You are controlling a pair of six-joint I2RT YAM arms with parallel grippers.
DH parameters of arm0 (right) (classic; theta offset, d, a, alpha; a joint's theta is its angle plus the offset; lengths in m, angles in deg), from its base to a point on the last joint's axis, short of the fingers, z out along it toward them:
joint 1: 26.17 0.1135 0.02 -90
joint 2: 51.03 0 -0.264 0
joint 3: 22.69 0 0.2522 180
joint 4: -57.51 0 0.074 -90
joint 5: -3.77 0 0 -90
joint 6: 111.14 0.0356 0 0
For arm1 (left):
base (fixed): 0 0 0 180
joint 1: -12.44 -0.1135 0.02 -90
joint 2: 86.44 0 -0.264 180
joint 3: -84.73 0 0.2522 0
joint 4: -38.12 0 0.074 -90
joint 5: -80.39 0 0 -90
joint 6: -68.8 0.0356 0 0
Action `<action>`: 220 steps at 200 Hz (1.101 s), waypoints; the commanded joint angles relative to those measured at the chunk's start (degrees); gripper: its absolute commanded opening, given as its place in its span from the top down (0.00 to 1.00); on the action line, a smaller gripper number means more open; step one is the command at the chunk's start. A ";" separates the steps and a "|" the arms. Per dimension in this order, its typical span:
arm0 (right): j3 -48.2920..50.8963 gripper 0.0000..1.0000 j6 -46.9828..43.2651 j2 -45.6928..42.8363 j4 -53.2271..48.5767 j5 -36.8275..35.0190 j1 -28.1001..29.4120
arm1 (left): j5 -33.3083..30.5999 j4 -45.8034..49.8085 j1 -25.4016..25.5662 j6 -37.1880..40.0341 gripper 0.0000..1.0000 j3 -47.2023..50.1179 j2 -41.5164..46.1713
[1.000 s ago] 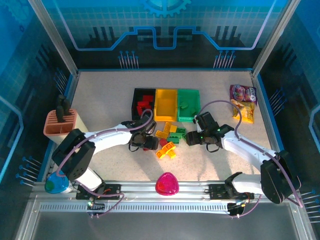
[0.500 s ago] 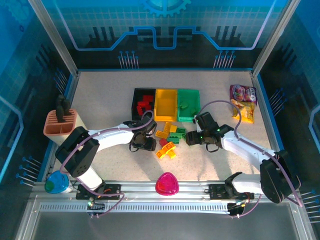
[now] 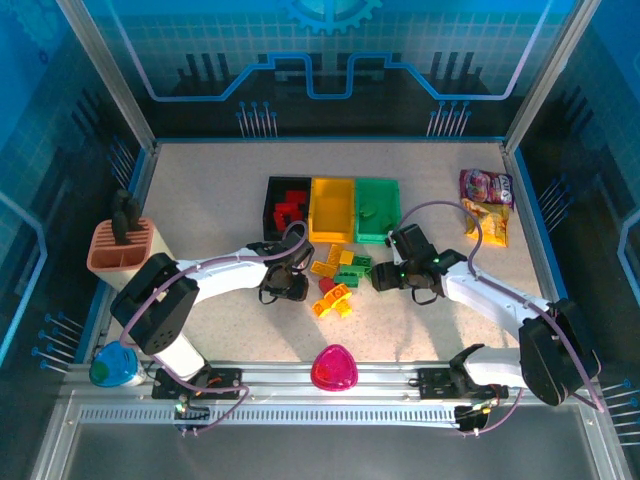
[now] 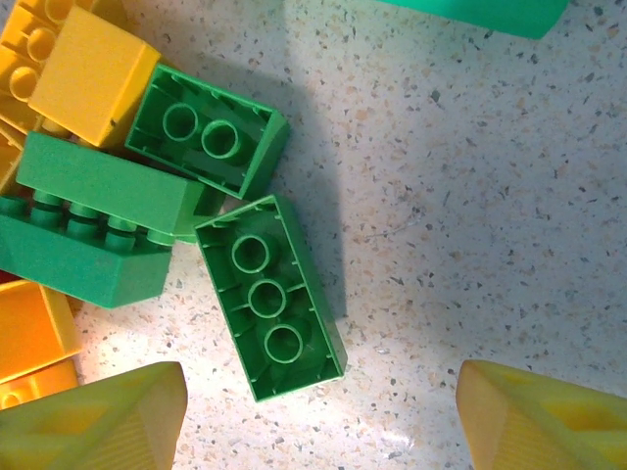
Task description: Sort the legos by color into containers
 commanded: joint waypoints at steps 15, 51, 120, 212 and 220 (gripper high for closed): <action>0.66 0.26 0.89 -0.81 0.28 0.27 0.45 | -1.84 0.02 0.10 1.45 0.67 -1.39 1.55; 0.85 0.26 1.16 -1.03 0.28 0.34 0.45 | -2.67 0.29 0.00 2.07 0.73 -1.72 2.42; 1.34 0.26 1.42 -1.90 0.28 0.14 0.45 | -3.20 2.36 -1.48 3.14 0.78 -2.64 8.21; 1.67 0.26 1.50 -3.65 -0.55 0.56 0.45 | -1.82 4.98 -14.56 8.06 0.79 -19.35 2.47; 1.83 0.26 1.47 -4.12 -0.86 0.53 0.45 | -1.63 5.25 -15.20 8.42 0.79 -21.20 0.95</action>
